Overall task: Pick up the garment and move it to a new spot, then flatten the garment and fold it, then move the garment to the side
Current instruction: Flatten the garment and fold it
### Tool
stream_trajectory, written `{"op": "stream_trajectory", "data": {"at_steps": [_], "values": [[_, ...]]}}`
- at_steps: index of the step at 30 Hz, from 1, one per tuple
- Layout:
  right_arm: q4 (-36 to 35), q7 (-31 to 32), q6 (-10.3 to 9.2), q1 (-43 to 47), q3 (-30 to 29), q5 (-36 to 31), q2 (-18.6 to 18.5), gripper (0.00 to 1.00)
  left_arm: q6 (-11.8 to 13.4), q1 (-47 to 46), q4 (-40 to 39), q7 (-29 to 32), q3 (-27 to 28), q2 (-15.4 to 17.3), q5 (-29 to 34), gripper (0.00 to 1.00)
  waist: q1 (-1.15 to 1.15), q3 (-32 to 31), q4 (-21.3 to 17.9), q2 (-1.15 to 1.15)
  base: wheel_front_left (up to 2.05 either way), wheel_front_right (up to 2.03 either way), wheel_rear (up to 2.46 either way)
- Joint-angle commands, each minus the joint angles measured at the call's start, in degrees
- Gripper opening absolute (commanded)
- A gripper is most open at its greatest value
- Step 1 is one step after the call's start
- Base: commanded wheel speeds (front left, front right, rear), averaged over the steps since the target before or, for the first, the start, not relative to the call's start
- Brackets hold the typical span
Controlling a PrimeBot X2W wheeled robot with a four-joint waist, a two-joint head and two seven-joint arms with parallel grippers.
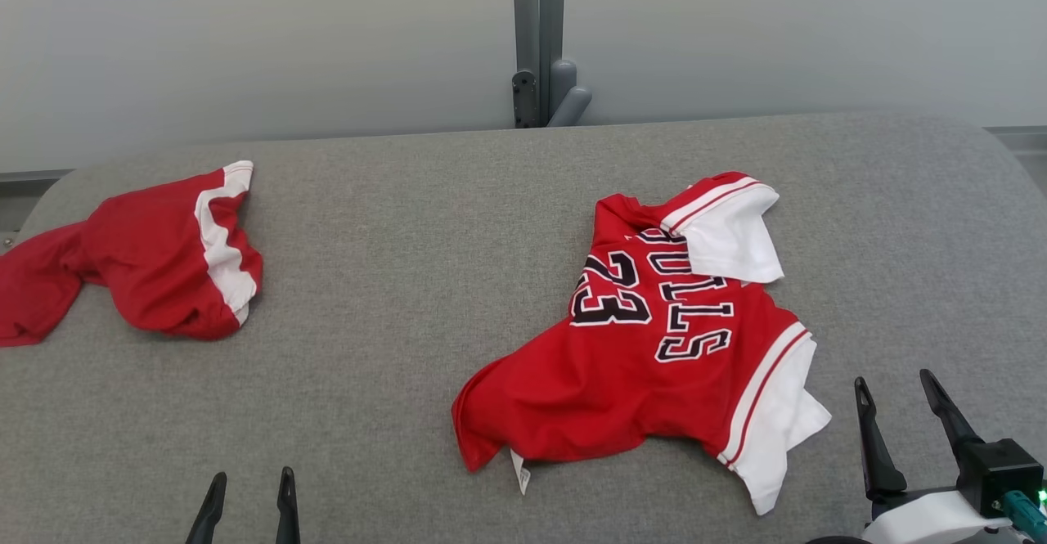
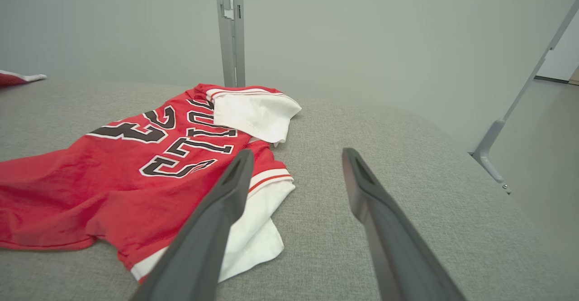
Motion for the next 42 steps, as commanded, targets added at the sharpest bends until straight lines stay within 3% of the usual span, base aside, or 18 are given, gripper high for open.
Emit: {"op": "stream_trajectory", "data": {"at_steps": [1, 6, 11, 18, 20, 28, 29, 31, 34, 35, 36, 42], "values": [[0.19, -0.16, -0.07, -0.03, 0.16, 0.14, -0.03, 1.00, -0.52, 0.24, 0.26, -0.01, 0.76, -0.51, 0.87, 1.00, 0.00, -0.08, -0.10, 0.69, 0.00, 0.00, 0.00], [1.08, -0.15, -0.07, -0.26, 0.79, 0.53, -0.20, 1.00, -1.50, -0.10, 0.44, -0.01, 2.16, -2.11, 2.60, 1.00, 0.00, -0.14, -0.27, 0.69, 0.00, 0.00, 0.00], [10.60, 1.12, -0.07, -2.79, -0.69, -1.25, -1.43, 1.00, -2.14, -1.44, 3.18, 1.28, -0.01, -3.77, 2.52, 1.00, 0.00, 0.27, -0.71, 0.69, 0.00, 0.00, 0.00], [19.57, 12.89, -0.07, -11.17, 8.23, 0.20, -5.11, 1.00, -3.50, -7.24, 5.72, 13.00, -7.05, -5.27, 0.69, 1.00, 0.00, 2.81, -1.54, 0.69, 0.00, 0.00, 0.00], [21.31, 14.92, -0.07, -13.74, 10.47, 0.91, -6.11, 1.00, -2.85, -9.28, 6.55, 15.36, -8.17, -5.30, 0.83, 1.00, 0.00, 3.83, -1.64, 0.69, 0.00, 0.00, 0.00], [27.96, 15.82, -0.07, -20.58, 16.39, 3.71, -7.08, 1.00, -2.80, -13.67, 9.58, 21.06, -12.11, -5.82, -3.35, 1.00, 0.00, 6.64, -1.90, 0.69, 0.00, 0.00, 0.00], [28.77, 15.66, -0.07, -21.02, 16.86, 4.03, -7.12, 0.93, -2.88, -13.80, 9.64, 21.54, -12.60, -5.85, -3.73, 1.00, 0.00, 6.87, -1.78, 0.69, 0.00, 0.00, 0.00], [30.03, 15.03, -0.07, -22.03, 17.77, 4.41, -7.16, 0.95, -3.21, -14.27, 9.59, 22.09, -12.96, -5.88, -5.38, 1.00, 0.00, 7.32, -1.48, 0.69, 0.00, 0.00, 0.00], [32.08, 14.51, -0.07, -22.86, 19.06, 5.28, -7.21, 0.82, -3.19, -14.97, 9.85, 22.46, -13.92, -5.91, -6.82, 1.00, 0.00, 7.63, -1.05, 0.69, 0.00, 0.00, 0.00], [32.75, 14.43, -0.07, -23.00, 19.44, 5.76, -7.11, 0.56, -3.28, -15.14, 9.99, 22.67, -14.29, -5.93, -7.54, 1.00, 0.00, 7.71, -0.92, 0.69, 0.00, 0.00, 0.00], [33.28, 14.19, -0.07, -23.14, 19.74, 6.09, -7.16, 0.49, -3.22, -15.46, 10.05, 22.90, -14.71, -5.94, -8.24, 1.00, 0.00, 7.75, -0.85, 0.69, 0.00, 0.00, 0.00], [35.63, 13.56, -0.08, -23.78, 21.29, 7.46, -7.37, 0.42, -2.50, -16.35, 11.15, 23.52, -16.38, -5.93, -9.82, 1.00, 0.00, 8.07, -1.05, 0.69, 0.00, 0.00, 0.00]]}}
